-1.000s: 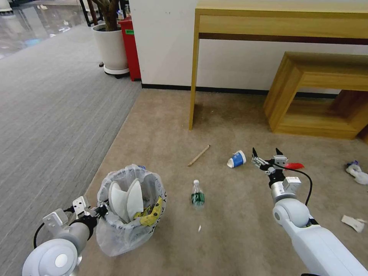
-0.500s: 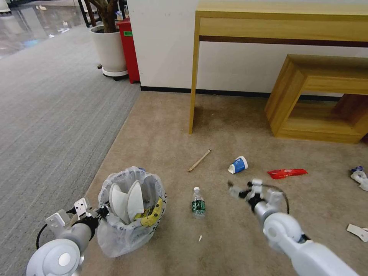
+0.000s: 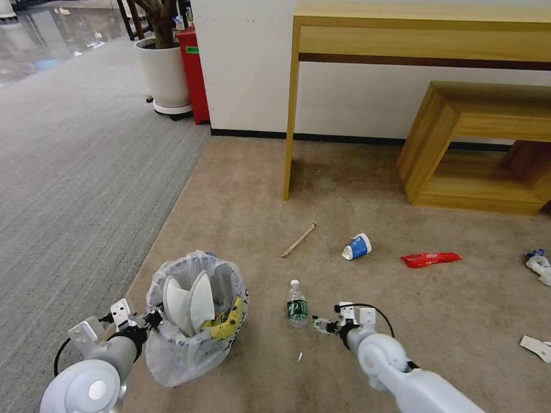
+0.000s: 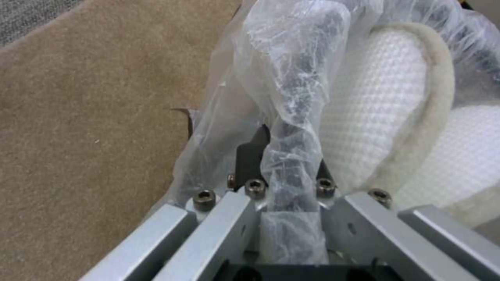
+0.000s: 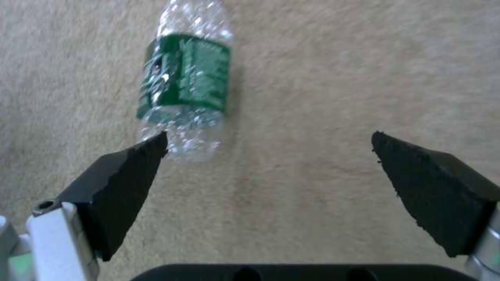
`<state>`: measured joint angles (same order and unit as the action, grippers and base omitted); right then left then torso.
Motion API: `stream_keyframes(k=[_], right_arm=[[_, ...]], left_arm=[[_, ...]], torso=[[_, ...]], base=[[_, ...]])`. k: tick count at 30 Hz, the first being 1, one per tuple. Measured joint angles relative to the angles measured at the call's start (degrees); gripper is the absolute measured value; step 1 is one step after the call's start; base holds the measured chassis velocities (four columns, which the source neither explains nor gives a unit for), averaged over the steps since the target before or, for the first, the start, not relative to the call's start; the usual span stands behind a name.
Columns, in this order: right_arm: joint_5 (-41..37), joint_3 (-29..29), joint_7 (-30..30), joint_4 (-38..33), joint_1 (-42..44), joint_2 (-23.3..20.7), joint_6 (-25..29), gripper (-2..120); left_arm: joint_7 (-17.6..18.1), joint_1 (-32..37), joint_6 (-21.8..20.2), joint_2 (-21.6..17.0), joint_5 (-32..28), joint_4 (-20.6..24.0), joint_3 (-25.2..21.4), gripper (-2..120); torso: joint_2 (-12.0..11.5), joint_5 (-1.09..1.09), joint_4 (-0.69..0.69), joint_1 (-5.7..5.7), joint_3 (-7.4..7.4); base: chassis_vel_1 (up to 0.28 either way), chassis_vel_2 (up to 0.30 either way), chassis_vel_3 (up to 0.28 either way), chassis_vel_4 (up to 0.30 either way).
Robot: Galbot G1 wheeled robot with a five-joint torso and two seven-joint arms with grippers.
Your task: Pick up the trash bin and place the garbage on the floor into it.
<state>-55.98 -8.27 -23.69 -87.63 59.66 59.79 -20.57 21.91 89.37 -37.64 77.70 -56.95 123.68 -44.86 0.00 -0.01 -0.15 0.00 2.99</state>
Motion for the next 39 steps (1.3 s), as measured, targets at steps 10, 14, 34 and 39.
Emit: stream_keyframes(k=[10, 14, 34, 39], right_arm=[[3.6, -4.0, 1.1, 7.1, -4.4, 6.1, 3.8, 100], [4.1, -5.1, 1.2, 9.9, -6.5, 8.4, 4.6, 100], [9.1, -5.8, 2.7, 21.6, -10.0, 13.0, 9.2, 62], [9.6, -5.8, 3.2, 21.5, -9.7, 12.5, 9.9, 44]], left_arm=[[-0.2, 0.1, 0.1, 0.2, 0.2, -0.1, 0.0, 1], [-0.2, 0.1, 0.1, 0.2, 0.3, 0.1, 0.1, 1], [-0.2, 0.3, 0.1, 0.0, 0.1, 0.5, 0.3, 1], [-0.2, 0.3, 0.1, 0.1, 0.1, 0.4, 0.4, 1]], torso=[[0.0, -0.01, 0.00, 0.00, 0.00], [0.0, -0.01, 0.00, 0.00, 0.01], [0.0, 0.01, 0.00, 0.00, 0.00], [0.0, 0.01, 0.00, 0.00, 0.00]], base=[[0.000, 0.000, 0.000, 0.000], [0.000, 0.000, 0.000, 0.000], [0.000, 0.000, 0.000, 0.000], [0.000, 0.000, 0.000, 0.000]])
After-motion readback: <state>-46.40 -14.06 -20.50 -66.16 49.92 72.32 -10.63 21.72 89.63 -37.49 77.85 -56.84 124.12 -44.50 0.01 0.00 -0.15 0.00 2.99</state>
